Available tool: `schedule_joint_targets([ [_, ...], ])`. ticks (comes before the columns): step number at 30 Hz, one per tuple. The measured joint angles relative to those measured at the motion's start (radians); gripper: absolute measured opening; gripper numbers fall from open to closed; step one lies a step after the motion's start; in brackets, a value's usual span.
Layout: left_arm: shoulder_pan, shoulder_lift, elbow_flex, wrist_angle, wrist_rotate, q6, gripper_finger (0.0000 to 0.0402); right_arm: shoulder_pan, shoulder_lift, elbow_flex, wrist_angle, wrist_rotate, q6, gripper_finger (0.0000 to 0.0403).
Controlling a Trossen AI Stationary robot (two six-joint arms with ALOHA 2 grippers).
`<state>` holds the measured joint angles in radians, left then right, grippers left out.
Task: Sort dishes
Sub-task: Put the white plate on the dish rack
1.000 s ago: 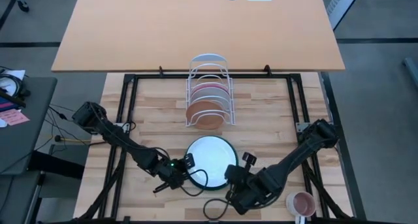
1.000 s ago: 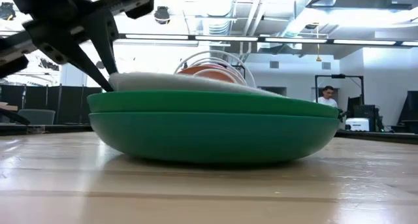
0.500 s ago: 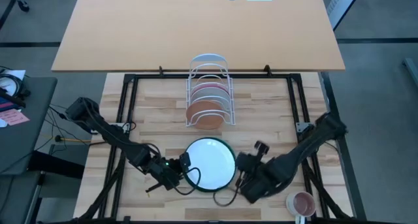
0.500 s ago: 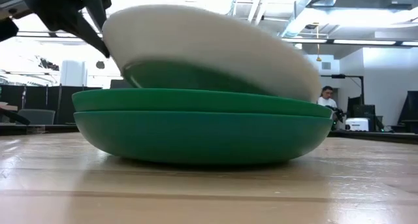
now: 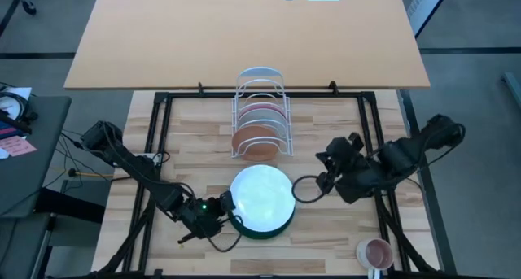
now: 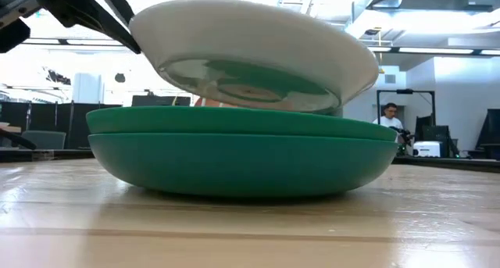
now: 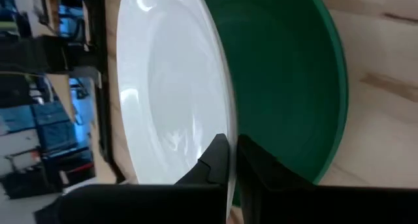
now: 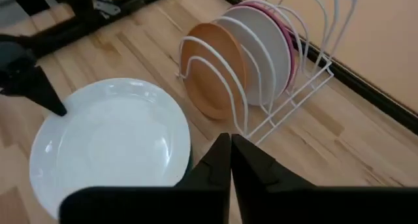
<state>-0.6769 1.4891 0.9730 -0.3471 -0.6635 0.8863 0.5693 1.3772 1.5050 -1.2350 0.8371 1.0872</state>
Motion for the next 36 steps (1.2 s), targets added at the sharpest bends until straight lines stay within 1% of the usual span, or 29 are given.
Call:
schedule_joint_targets([
  [4, -0.025, 0.0, 0.0, 0.002, -0.053, 0.049, 0.0, 0.074, -0.035, -0.243, 0.285, 0.067, 0.029, 0.0074],
  [8, -0.031, 0.0, 0.0, 0.034, -0.078, 0.08, 0.0, 0.118, -0.026, -0.463, 0.649, 0.139, 0.042, 0.0101],
  [11, -0.031, 0.0, 0.0, 0.048, -0.091, 0.082, 0.0, 0.112, -0.004, -0.596, 0.877, 0.137, 0.105, 0.0121],
  [14, -0.032, 0.0, 0.0, 0.05, -0.114, 0.101, 0.0, 0.088, 0.015, -0.686, 1.014, 0.095, 0.165, 0.0153],
  [19, -0.048, 0.0, 0.0, 0.05, -0.142, 0.145, 0.0, 0.051, 0.018, -0.749, 1.136, 0.061, 0.172, 0.0231],
  [21, -0.056, 0.0, 0.0, 0.05, -0.143, 0.164, 0.0, 0.029, 0.018, -0.749, 1.161, 0.021, 0.159, 0.0257],
  [23, -0.06, 0.0, 0.0, 0.049, -0.141, 0.178, 0.0, 0.006, 0.018, -0.749, 1.199, -0.025, 0.128, 0.0273],
  [25, -0.064, 0.0, 0.0, 0.048, -0.15, 0.187, 0.0, -0.015, 0.018, -0.749, 1.246, -0.077, 0.09, 0.0282],
  [28, -0.064, 0.0, 0.0, 0.047, -0.169, 0.203, 0.0, -0.049, 0.018, -0.749, 1.295, -0.159, 0.067, 0.0285],
  [32, -0.064, 0.0, 0.0, 0.047, -0.197, 0.206, 0.0, -0.086, 0.018, -0.749, 1.277, -0.271, 0.067, 0.0286],
  [36, -0.063, 0.0, 0.0, 0.046, -0.204, 0.224, 0.0, -0.122, 0.018, -0.749, 1.272, -0.361, 0.054, 0.0286],
])
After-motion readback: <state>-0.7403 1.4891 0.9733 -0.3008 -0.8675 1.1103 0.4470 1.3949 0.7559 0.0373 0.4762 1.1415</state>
